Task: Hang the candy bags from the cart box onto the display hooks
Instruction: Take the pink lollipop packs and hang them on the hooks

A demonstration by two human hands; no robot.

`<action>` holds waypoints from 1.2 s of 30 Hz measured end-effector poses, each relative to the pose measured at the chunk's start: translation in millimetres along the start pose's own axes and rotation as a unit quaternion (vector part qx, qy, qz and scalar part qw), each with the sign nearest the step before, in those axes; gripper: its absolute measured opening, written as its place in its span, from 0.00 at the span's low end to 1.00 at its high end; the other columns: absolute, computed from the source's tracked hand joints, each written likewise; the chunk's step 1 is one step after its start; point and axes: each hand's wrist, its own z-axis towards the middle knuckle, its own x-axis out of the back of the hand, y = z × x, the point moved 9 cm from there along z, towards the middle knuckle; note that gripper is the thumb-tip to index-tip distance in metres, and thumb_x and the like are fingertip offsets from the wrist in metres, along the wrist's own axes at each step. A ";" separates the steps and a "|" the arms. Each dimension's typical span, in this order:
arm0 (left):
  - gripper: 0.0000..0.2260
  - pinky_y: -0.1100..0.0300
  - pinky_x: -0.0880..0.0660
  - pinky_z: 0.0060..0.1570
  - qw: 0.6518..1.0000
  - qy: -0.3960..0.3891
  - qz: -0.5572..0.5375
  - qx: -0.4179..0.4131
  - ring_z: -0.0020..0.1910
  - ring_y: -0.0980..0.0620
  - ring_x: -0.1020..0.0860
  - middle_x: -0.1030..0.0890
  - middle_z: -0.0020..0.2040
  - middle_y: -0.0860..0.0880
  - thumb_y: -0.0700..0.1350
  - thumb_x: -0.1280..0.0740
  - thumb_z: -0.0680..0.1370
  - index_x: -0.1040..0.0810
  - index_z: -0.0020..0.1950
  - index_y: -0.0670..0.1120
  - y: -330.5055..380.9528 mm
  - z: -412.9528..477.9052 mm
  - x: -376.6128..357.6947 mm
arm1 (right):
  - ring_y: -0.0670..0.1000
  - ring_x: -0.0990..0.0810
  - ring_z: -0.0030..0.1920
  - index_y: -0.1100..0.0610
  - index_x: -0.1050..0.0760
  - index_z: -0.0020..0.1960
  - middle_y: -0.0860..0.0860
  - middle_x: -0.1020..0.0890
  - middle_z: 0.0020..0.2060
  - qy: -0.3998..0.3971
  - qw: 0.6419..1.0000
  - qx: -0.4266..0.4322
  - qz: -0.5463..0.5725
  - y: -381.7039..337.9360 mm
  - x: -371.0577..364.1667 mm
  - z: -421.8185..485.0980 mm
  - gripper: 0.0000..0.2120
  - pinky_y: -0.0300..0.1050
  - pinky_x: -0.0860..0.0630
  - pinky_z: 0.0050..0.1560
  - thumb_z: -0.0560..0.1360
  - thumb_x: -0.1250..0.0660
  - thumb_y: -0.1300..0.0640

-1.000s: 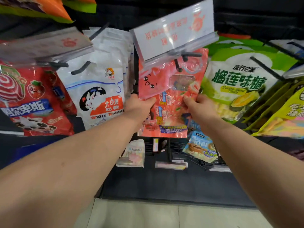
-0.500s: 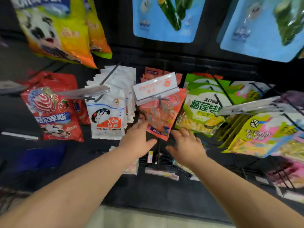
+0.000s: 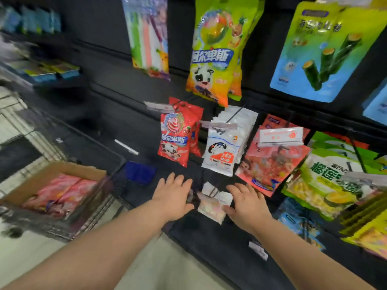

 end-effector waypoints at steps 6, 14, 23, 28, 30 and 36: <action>0.36 0.43 0.48 0.74 0.994 0.008 -0.026 0.110 0.78 0.41 0.51 0.47 0.79 0.45 0.62 0.40 0.77 0.51 0.79 0.49 -128.3 -74.7 -2.2 | 0.55 0.47 0.77 0.48 0.44 0.75 0.48 0.40 0.75 -0.001 0.996 0.086 -0.010 -128.0 4.6 3.7 0.28 0.58 0.46 0.73 0.78 0.41 0.42; 0.37 0.44 0.46 0.73 0.983 0.013 -0.020 0.185 0.77 0.42 0.46 0.44 0.78 0.45 0.63 0.40 0.76 0.51 0.79 0.50 -279.4 -175.2 -25.1 | 0.54 0.47 0.77 0.48 0.45 0.76 0.47 0.40 0.75 -0.014 0.987 0.158 -0.025 -296.1 -13.3 5.8 0.30 0.58 0.46 0.74 0.78 0.41 0.41; 0.37 0.44 0.48 0.74 0.965 -0.006 -0.043 0.259 0.78 0.42 0.49 0.47 0.80 0.45 0.64 0.42 0.77 0.52 0.80 0.50 -427.6 -264.0 -64.0 | 0.55 0.48 0.77 0.47 0.44 0.75 0.48 0.40 0.75 -0.067 0.976 0.205 -0.013 -459.2 -58.2 10.6 0.29 0.59 0.50 0.74 0.77 0.40 0.43; 0.37 0.45 0.48 0.75 0.962 -0.008 -0.056 0.267 0.78 0.42 0.50 0.47 0.80 0.45 0.64 0.42 0.77 0.52 0.80 0.50 -456.9 -266.6 -75.3 | 0.55 0.49 0.77 0.47 0.45 0.76 0.48 0.40 0.75 -0.103 0.973 0.205 -0.027 -493.3 -76.4 26.2 0.30 0.60 0.51 0.74 0.77 0.40 0.43; 0.37 0.45 0.48 0.75 0.961 -0.013 -0.062 0.268 0.78 0.41 0.50 0.47 0.80 0.45 0.64 0.42 0.77 0.52 0.79 0.50 -465.9 -261.0 -78.4 | 0.55 0.48 0.77 0.47 0.44 0.75 0.48 0.40 0.75 -0.109 0.972 0.206 -0.027 -502.4 -80.5 37.7 0.30 0.60 0.51 0.74 0.77 0.40 0.43; 0.36 0.46 0.45 0.74 0.958 -0.019 -0.066 0.279 0.78 0.43 0.48 0.44 0.79 0.47 0.65 0.42 0.77 0.50 0.79 0.51 -503.9 -237.4 -85.9 | 0.57 0.43 0.75 0.48 0.41 0.73 0.51 0.37 0.74 -0.133 0.966 0.217 -0.040 -532.6 -99.0 84.0 0.30 0.61 0.46 0.73 0.75 0.38 0.41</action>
